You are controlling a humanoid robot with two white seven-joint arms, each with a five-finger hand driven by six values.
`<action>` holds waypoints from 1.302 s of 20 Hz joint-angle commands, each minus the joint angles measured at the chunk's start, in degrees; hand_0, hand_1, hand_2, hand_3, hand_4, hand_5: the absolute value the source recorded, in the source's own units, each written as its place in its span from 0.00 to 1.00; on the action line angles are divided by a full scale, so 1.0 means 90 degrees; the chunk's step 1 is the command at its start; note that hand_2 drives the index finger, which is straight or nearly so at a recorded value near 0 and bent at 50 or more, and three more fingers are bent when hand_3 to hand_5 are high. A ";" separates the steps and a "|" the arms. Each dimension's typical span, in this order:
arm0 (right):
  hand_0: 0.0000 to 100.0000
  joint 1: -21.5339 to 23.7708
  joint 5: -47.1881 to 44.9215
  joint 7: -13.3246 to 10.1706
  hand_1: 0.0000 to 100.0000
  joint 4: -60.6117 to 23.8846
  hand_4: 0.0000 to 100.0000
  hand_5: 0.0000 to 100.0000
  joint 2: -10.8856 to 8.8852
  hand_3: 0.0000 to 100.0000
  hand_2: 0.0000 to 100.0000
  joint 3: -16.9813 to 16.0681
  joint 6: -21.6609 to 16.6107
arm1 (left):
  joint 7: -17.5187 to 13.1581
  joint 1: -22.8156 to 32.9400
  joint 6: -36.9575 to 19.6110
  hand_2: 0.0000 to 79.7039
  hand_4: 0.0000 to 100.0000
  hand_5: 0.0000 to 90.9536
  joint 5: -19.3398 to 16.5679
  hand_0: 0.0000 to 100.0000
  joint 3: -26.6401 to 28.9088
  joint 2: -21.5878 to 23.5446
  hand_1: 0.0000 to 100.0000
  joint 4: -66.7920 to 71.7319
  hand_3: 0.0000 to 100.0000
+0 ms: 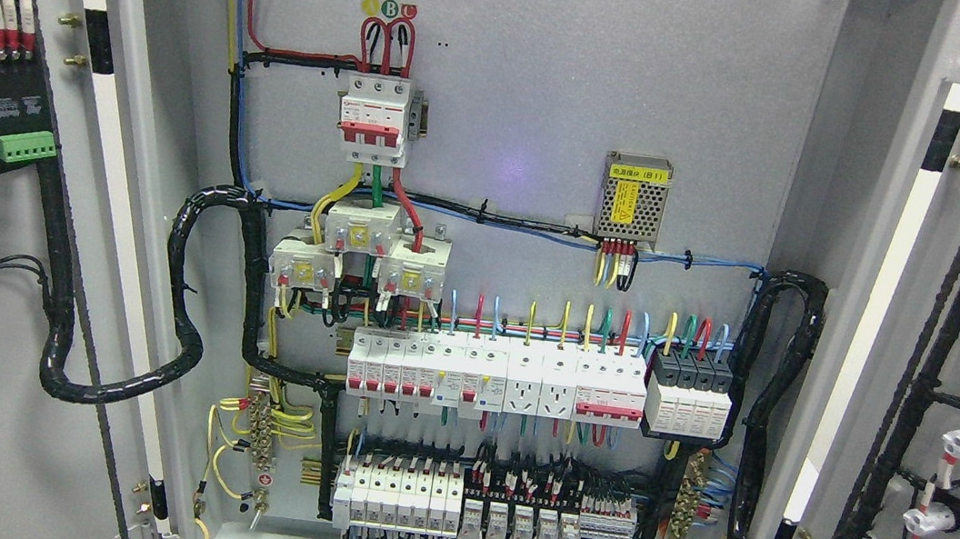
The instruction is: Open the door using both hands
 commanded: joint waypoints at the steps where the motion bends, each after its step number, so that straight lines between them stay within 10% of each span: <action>1: 0.00 0.0064 -0.0047 0.0017 0.00 0.0031 0.00 0.00 -0.0029 0.00 0.00 -0.0048 0.0003 | 0.0008 -0.0172 0.0022 0.00 0.00 0.00 0.0102 0.00 0.0020 0.0253 0.00 0.0475 0.00; 26: 0.00 0.0513 -0.0037 0.0320 0.00 -0.1014 0.00 0.00 -0.0126 0.00 0.00 0.0254 -0.0007 | -0.0031 0.0081 0.0012 0.00 0.00 0.00 0.0278 0.00 -0.0282 0.0390 0.00 -0.0393 0.00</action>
